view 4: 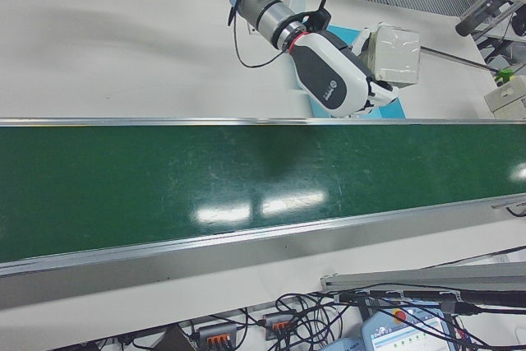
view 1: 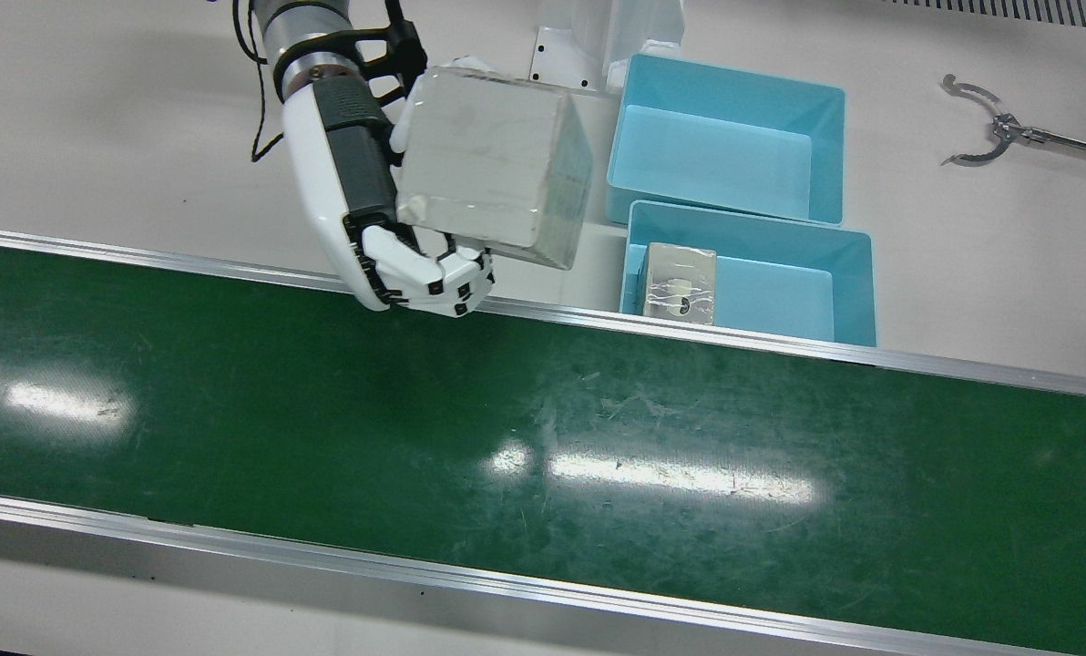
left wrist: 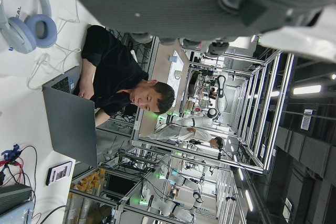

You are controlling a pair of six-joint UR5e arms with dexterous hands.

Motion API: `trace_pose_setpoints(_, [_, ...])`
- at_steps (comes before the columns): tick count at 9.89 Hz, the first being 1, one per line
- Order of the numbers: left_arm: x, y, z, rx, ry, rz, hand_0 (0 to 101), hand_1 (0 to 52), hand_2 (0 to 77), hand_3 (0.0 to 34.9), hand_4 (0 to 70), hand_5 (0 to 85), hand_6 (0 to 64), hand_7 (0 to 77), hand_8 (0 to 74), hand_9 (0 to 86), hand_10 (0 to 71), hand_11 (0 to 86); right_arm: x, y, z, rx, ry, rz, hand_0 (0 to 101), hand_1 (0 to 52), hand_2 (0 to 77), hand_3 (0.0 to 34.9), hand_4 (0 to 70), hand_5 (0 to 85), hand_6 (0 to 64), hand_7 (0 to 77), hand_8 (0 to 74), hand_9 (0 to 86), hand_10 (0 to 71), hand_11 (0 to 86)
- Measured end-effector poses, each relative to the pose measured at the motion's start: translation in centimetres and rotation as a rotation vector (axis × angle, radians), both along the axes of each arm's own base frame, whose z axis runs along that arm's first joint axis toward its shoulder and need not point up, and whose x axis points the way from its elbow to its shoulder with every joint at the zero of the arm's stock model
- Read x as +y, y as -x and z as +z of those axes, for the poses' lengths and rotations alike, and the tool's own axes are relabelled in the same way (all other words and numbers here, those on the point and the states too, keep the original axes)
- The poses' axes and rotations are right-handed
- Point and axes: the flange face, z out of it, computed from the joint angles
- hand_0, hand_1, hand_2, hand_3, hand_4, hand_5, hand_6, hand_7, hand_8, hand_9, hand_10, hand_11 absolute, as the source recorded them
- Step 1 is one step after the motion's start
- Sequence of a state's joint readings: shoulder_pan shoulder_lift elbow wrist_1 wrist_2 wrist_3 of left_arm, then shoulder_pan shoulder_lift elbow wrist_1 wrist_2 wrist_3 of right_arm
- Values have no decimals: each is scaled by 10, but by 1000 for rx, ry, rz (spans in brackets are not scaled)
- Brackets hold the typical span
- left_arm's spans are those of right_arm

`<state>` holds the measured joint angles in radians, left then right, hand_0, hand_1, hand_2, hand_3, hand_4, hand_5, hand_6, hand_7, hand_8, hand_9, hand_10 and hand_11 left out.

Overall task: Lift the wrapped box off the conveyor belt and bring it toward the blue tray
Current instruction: 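Grasp the wrapped white box with the right hand and lift it, then lower the held box into the blue tray nearest the belt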

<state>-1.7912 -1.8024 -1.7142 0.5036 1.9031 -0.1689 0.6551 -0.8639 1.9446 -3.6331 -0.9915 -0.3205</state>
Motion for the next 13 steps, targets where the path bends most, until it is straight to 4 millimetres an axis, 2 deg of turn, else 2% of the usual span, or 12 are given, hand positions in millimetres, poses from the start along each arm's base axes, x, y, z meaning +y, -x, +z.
trace_pose_setpoints(1, [0,0,0,0,0,0,0,0,5,0,0,11,0,0,0,0,0,0,21,26,-13,-23,-20,-19,402,0,420,0,316,725,535,693,698,698,540,704])
trace_pose_setpoints(2, [0,0,0,0,0,0,0,0,5,0,0,11,0,0,0,0,0,0,44,50,-25,-42,-42,-30,402,0,420,0,316,725,535,693,698,698,540,704])
trace_pose_setpoints(4, [0,0,0,0,0,0,0,0,5,0,0,11,0,0,0,0,0,0,88,90,-45,-49,-90,-32,407,0,404,0,316,725,535,693,698,704,475,660])
trace_pose_setpoints(5, [0,0,0,0,0,0,0,0,5,0,0,11,0,0,0,0,5,0,104,104,-54,-32,-114,-26,437,0,404,0,316,725,535,698,665,720,431,600])
trace_pose_setpoints(6, [0,0,0,0,0,0,0,0,5,0,0,11,0,0,0,0,5,0,120,119,-63,-1,-138,-16,438,0,404,0,316,725,535,698,594,687,371,524])
trace_pose_setpoints(8, [0,0,0,0,0,0,0,0,5,0,0,11,0,0,0,0,0,0,142,142,-78,61,-172,-1,438,0,404,0,311,725,535,698,589,693,360,491])
trace_pose_setpoints(9, [0,0,0,0,0,0,0,0,5,0,0,11,0,0,0,0,5,0,152,152,-81,85,-181,-1,445,0,404,0,316,725,535,698,594,704,360,502])
trace_pose_setpoints(10, [0,0,0,0,0,0,0,0,5,0,0,11,0,5,0,0,0,0,161,161,-80,109,-179,-1,467,0,420,0,327,742,540,742,589,791,344,507])
trace_pose_setpoints(13, [0,0,0,0,0,0,0,0,5,0,0,11,0,5,0,0,5,0,171,179,-67,158,-147,8,469,0,425,0,327,742,545,742,600,791,360,524])
